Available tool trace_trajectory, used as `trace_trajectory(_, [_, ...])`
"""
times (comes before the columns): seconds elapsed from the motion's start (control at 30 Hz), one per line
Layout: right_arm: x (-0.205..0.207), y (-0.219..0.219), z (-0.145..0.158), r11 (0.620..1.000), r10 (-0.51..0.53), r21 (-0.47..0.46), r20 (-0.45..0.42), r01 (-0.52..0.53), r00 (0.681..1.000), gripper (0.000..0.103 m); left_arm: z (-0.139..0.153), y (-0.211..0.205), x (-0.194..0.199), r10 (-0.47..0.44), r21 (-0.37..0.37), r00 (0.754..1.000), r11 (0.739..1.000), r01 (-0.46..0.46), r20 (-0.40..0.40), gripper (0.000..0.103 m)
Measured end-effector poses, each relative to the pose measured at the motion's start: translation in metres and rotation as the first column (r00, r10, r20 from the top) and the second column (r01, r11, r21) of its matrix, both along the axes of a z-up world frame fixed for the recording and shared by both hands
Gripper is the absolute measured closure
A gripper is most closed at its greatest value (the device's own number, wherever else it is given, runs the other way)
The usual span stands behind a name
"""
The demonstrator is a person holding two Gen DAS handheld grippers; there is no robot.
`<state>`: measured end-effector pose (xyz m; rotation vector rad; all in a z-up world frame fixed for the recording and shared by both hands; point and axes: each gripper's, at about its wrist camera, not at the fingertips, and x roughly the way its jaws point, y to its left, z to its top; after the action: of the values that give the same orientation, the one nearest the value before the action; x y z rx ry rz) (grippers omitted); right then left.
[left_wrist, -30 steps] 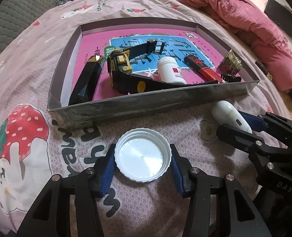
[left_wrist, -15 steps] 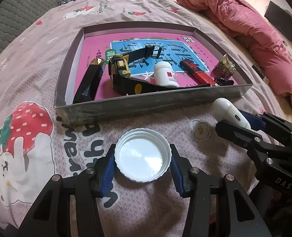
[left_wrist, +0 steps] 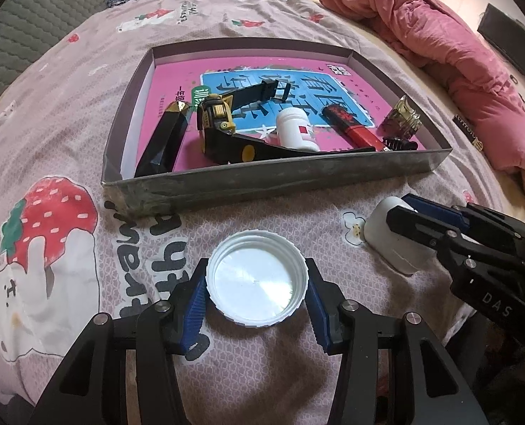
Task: Organize rigid objects
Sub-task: 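Close the right tool on the white earbuds case and lift it, then close the left tool on the white bottle cap and lift it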
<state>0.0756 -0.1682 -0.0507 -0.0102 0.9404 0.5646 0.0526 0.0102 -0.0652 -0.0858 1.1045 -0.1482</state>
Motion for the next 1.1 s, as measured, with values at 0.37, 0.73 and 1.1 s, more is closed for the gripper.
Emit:
trace_trajectory(0.37, [-0.010,0.016,-0.008,0.996,0.056,-0.063,0.008,-0.055,0.998,0.081,0.001,0.001,0.000,0.007,-0.009,1.000,1.000,-0.007,0.006,0.052])
trace_trajectory(0.73, [-0.013,0.013,0.013,0.998,0.048,-0.043,0.068,-0.045,0.997,0.081,0.015,0.001,-0.003,0.006,-0.015,0.999,1.000,-0.005,0.047,0.052])
trace_trajectory(1.1, [-0.011,0.006,0.034,1.000,0.022,-0.006,0.116,-0.021,0.993,0.081,0.036,0.001,-0.004,0.017,-0.026,0.995,1.000,-0.015,0.096,0.052])
